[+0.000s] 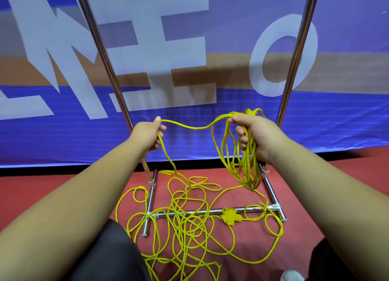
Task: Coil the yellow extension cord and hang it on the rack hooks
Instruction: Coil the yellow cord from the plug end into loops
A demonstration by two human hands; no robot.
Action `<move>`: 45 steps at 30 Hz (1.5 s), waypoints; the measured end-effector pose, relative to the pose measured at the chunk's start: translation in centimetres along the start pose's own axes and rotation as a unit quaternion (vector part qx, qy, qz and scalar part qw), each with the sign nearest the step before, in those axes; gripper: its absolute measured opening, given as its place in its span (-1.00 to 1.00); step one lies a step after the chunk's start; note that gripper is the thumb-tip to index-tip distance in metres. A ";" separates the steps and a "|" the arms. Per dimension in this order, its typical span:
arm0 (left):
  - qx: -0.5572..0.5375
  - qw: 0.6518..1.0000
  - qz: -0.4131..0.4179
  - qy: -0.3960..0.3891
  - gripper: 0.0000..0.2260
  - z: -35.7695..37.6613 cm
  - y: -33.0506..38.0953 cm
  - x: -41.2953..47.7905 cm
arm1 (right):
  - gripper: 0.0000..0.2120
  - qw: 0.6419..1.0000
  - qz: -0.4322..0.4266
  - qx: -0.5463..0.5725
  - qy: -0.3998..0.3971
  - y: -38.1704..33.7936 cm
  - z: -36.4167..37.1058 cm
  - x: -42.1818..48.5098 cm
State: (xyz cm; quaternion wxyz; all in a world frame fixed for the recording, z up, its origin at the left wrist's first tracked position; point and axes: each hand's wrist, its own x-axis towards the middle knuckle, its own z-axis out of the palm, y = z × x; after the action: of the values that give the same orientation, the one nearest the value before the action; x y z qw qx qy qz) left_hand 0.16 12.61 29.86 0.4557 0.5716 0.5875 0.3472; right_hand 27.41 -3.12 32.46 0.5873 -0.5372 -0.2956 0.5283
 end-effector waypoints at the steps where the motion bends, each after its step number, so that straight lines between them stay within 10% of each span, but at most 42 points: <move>1: -0.008 1.000 -0.010 -0.004 -0.58 0.0 0.2 -0.1 | -0.85 1.000 0.000 0.004 0.003 0.2 0.1 0.0; 8: -0.041 0.992 -0.063 -0.096 -0.76 0.3 3.2 -2.1 | -0.85 0.996 0.005 0.081 0.020 0.9 0.2 0.7; 12: 0.118 0.991 0.023 -0.066 -0.33 0.1 4.0 -3.5 | -0.84 0.994 0.018 0.101 0.032 1.0 0.4 1.2; 18: 0.533 0.827 0.173 -0.053 -0.72 0.4 1.1 -4.9 | -0.83 0.989 0.032 0.133 0.059 0.7 0.7 1.9; 23: 0.555 0.798 0.229 0.048 -0.88 -0.5 0.8 -4.5 | -0.79 0.987 0.047 0.139 0.066 1.1 1.2 2.2; 27: 0.438 0.855 0.279 0.002 -0.87 -0.7 1.5 -5.1 | -0.76 0.987 0.065 0.127 0.080 1.8 1.2 2.4; 33: 0.036 0.994 0.091 -0.052 -0.82 0.5 2.0 -6.0 | -0.73 0.990 0.104 0.015 0.094 3.0 1.6 2.4; 37: -0.187 0.974 -0.002 -0.128 -0.73 1.9 2.6 -7.0 | -0.79 0.989 0.123 -0.027 0.078 3.9 2.5 1.8; 45: -0.178 0.940 -0.016 -0.289 -0.71 4.4 2.6 -8.7 | -0.83 0.985 0.168 -0.004 0.038 4.4 4.1 1.3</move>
State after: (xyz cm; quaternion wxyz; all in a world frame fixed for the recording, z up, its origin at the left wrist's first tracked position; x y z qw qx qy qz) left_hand 4.62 3.76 31.95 0.7061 0.5470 0.3680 0.2583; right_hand 22.71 -1.15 29.03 0.4989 -0.6012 -0.1806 0.5975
